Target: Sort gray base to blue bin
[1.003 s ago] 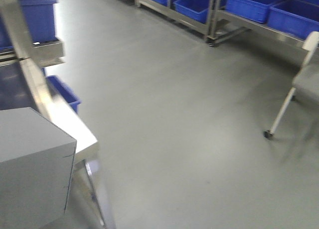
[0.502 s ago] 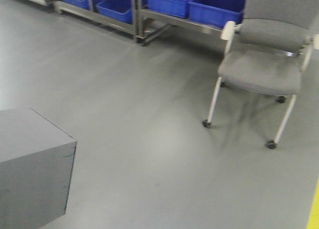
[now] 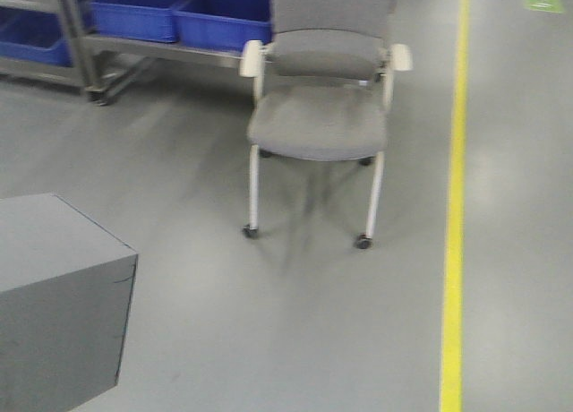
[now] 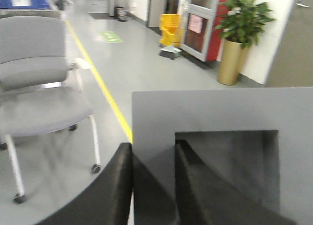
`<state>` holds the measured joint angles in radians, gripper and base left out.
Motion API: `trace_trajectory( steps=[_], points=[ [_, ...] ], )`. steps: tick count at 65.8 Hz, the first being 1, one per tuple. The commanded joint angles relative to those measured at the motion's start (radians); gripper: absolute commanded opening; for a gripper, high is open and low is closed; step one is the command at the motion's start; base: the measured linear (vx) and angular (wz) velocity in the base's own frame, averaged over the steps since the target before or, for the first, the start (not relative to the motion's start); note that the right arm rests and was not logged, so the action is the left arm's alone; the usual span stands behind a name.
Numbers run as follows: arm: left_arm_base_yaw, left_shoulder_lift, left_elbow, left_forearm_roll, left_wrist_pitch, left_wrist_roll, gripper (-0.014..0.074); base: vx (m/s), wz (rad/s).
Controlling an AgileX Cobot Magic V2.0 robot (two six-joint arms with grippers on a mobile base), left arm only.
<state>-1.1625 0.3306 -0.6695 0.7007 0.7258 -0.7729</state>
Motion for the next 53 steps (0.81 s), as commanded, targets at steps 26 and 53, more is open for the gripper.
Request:
trace_trajectory(
  steps=[26,53],
  points=[
    [-0.004,0.012,-0.025,0.042,-0.084,-0.008,0.0003,0.2,-0.59],
    [-0.004,0.012,-0.025,0.042,-0.084,-0.008,0.0003,0.22,-0.13]
  ],
)
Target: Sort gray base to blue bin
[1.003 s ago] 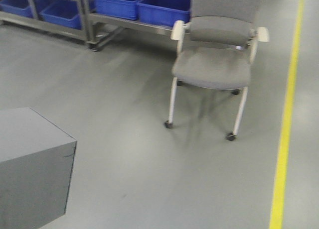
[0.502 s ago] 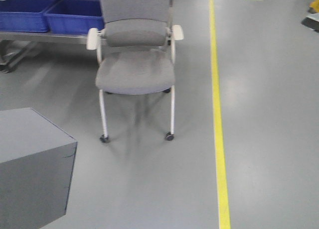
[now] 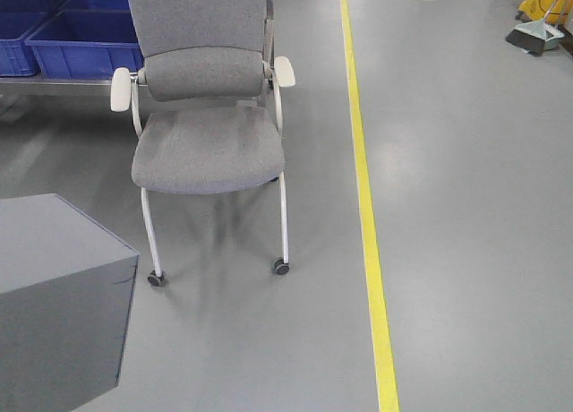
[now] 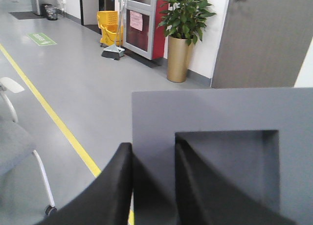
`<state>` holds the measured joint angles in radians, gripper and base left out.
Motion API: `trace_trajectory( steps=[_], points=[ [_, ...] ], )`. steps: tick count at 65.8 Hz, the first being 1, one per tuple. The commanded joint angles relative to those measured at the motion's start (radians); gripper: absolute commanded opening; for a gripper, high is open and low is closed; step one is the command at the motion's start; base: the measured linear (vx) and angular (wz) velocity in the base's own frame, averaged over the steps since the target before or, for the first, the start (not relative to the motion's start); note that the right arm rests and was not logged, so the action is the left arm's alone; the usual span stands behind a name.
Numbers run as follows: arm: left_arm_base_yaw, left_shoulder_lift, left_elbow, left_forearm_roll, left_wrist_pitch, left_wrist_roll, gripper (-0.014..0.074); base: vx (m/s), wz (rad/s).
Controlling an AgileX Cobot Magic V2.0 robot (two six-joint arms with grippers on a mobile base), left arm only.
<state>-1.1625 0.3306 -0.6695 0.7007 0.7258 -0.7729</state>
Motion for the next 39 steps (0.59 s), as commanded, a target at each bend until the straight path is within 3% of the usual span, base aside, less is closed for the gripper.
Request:
trace_trajectory(
  steps=[1,39],
  points=[
    [-0.004,0.012,-0.025,0.042,-0.084,-0.008,0.0003,0.26,0.07],
    [-0.004,0.012,-0.025,0.042,-0.084,-0.008,0.0003,0.3,0.13]
  ],
)
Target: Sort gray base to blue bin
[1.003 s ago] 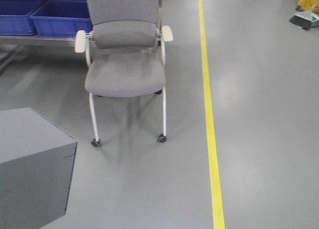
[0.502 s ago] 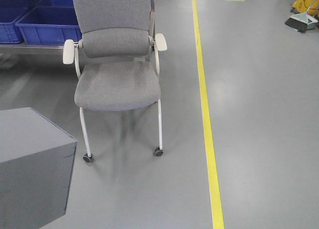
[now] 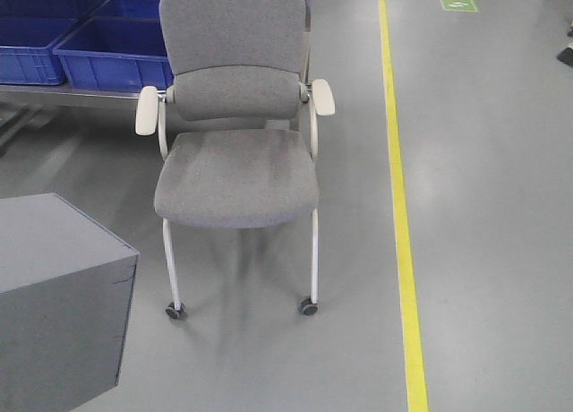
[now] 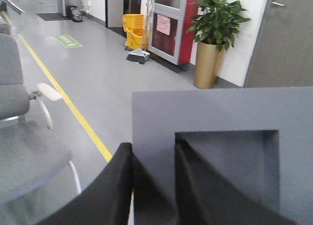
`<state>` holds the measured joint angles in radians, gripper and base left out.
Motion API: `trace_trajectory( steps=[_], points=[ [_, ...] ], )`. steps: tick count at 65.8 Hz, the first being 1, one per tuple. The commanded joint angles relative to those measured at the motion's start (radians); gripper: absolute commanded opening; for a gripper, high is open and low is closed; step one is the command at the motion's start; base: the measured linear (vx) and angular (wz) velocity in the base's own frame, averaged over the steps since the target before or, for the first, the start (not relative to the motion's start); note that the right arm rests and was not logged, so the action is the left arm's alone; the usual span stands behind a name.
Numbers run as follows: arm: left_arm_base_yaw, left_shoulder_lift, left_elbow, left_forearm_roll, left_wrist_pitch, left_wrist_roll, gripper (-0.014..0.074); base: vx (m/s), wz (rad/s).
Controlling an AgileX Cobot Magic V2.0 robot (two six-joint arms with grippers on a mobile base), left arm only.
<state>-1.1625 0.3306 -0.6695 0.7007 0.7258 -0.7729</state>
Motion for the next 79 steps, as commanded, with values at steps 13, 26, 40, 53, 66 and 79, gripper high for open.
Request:
trace_trajectory(
  steps=[13,26,40,53,66,79],
  points=[
    [-0.004,0.012,-0.025,0.042,-0.084,-0.008,0.0003,0.33,0.17],
    [-0.004,0.012,-0.025,0.042,-0.084,-0.008,0.0003,0.35,0.18],
    [-0.004,0.012,-0.025,0.042,-0.084,-0.008,0.0003,0.36,0.18],
    [-0.004,0.012,-0.025,0.042,-0.084,-0.008,0.0003,0.34,0.28],
    [-0.004,0.012,-0.025,0.042,-0.084,-0.008,0.0003,0.32,0.5],
    [-0.004,0.012,-0.025,0.042,-0.084,-0.008,0.0003,0.3,0.68]
  ],
)
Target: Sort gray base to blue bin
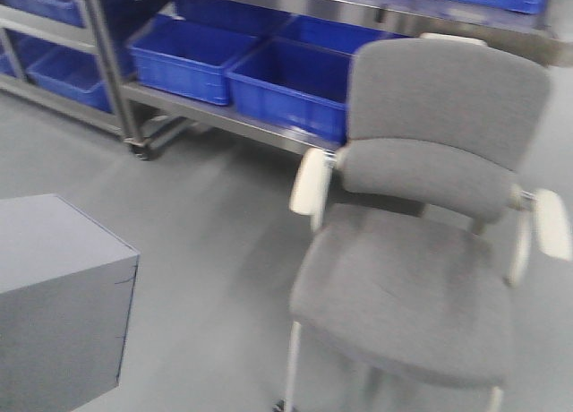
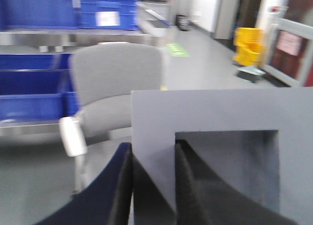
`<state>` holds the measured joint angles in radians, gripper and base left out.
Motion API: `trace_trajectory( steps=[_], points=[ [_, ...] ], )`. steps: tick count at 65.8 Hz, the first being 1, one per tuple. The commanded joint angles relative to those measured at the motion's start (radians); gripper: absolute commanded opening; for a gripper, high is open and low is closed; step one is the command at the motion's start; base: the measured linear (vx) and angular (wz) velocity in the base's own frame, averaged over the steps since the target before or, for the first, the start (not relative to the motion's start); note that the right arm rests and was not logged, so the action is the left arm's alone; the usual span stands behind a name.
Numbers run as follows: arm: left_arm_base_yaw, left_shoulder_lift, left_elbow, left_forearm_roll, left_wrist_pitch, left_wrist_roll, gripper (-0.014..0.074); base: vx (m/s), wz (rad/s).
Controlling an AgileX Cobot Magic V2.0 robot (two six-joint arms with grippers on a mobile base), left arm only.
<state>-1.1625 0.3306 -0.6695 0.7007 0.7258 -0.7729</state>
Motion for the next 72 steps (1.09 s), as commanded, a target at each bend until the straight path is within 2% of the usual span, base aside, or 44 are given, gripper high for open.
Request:
trace_trajectory(
  steps=[1,34,72],
  points=[
    [-0.004,0.012,-0.025,0.042,-0.084,-0.008,0.0003,0.29,0.72],
    [-0.004,0.012,-0.025,0.042,-0.084,-0.008,0.0003,0.29,0.69],
    [-0.004,0.012,-0.025,0.042,-0.084,-0.008,0.0003,0.31,0.53]
  ],
)
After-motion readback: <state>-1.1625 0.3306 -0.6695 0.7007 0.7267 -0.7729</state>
